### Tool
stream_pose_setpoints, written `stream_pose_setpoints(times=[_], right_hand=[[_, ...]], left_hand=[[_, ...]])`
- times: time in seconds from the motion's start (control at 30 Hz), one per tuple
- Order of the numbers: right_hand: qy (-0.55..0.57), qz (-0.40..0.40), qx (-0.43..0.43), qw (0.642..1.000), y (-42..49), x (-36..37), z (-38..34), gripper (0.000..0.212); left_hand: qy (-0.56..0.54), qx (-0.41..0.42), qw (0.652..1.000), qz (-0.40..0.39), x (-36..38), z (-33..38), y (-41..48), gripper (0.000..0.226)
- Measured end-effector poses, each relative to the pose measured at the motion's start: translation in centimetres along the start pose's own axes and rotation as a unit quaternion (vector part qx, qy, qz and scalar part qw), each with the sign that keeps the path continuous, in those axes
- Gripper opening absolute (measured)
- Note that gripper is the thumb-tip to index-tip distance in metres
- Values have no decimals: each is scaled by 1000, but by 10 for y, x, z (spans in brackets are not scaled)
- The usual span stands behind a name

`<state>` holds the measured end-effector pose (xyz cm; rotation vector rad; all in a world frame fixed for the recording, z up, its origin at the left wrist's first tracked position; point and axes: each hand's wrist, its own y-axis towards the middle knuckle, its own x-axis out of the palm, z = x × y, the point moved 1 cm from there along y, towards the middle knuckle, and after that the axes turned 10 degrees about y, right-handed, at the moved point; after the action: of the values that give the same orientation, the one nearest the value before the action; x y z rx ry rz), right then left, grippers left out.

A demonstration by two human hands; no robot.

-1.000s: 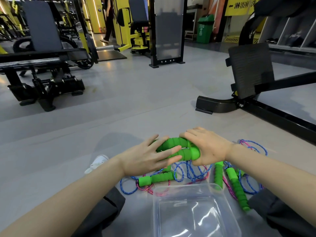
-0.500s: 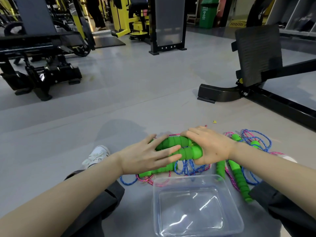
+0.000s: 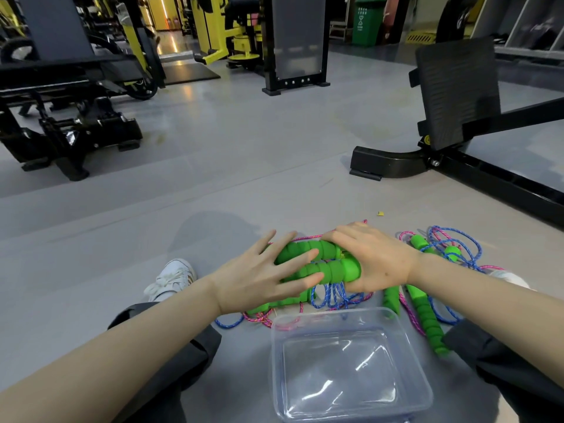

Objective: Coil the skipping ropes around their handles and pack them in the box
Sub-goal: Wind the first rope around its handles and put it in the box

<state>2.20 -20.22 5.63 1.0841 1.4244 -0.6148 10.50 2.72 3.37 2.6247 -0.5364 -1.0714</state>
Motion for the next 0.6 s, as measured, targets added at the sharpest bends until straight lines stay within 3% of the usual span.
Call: stream_pose_setpoints(times=[0.33,0.47,0.53,0.6], right_hand=[[10,0,-8,1000,0,3,5,73],[84,-39,51,994,2,-1,6,81],[246,-68,146,956,3,-10,5,77],[413,-56,214,883,7,-19,9,65]], left_hand=[[13,-1,1000,8,-2,2,4,35],[12,4,1000,25,0,-4,-1,36],[12,13,999,28,1,-7,-5,40],[13,14,999,33,0,-8,-7,42]])
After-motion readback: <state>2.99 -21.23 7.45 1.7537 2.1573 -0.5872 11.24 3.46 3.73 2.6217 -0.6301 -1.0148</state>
